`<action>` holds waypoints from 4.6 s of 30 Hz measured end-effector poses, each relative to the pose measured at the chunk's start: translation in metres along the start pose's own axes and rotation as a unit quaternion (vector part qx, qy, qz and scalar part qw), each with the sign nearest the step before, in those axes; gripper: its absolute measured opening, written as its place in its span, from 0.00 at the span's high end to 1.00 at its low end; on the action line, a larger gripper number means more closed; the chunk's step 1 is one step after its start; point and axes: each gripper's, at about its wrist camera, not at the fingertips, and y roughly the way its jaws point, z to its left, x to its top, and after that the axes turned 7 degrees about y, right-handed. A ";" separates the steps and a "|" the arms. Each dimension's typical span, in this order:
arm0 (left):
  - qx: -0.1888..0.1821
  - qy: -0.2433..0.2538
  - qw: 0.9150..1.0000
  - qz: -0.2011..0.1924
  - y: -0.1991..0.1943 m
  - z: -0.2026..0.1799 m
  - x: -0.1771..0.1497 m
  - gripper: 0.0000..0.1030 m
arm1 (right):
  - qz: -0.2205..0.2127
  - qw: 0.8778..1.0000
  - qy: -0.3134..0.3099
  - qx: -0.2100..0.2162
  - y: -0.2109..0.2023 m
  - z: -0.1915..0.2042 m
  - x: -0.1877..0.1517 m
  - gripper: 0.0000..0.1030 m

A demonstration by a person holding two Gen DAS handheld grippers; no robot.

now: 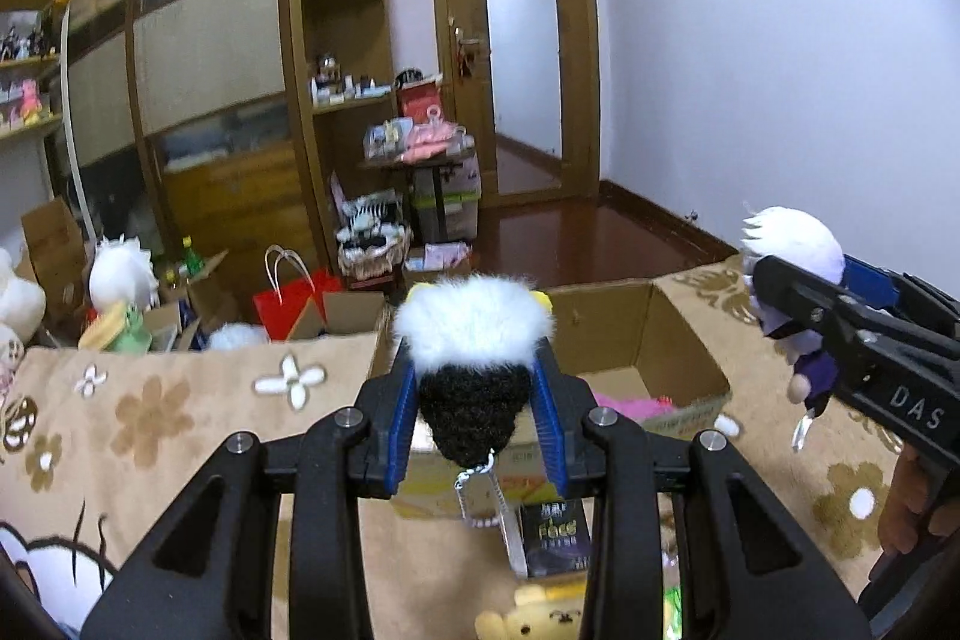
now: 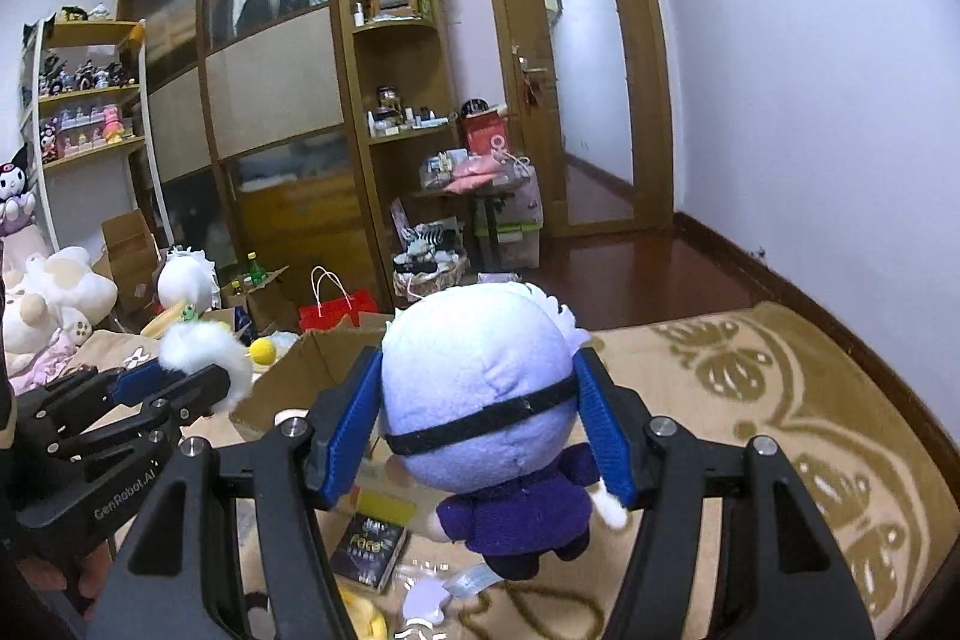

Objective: Organize soft objects
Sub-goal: 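Lift the white-haired doll into the box and open the right tool, then withdraw both tools from the box back over the remaining toys, then grasp the yellow plush bear with the left tool while the right tool grasps the green tissue pack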

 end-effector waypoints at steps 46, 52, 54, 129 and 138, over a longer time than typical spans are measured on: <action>0.005 -0.022 0.991 0.134 0.096 0.031 -0.017 0.16 | 0.057 0.996 0.034 0.066 0.088 -0.002 -0.013 0.11; 0.018 -0.017 0.989 0.146 0.088 0.032 -0.018 0.12 | 0.047 0.997 0.042 0.053 0.067 -0.004 -0.009 0.00; 0.020 -0.018 0.989 0.146 0.081 0.032 -0.018 0.09 | 0.049 0.996 0.046 0.051 0.059 -0.005 -0.007 0.00; -0.163 -0.043 0.920 0.353 0.080 -0.041 -0.097 0.08 | 0.328 0.941 0.023 -0.074 0.041 -0.009 -0.144 0.00; -0.171 -0.033 0.909 0.379 0.087 -0.054 -0.108 0.08 | 0.340 0.937 0.024 -0.072 0.044 -0.009 -0.149 0.00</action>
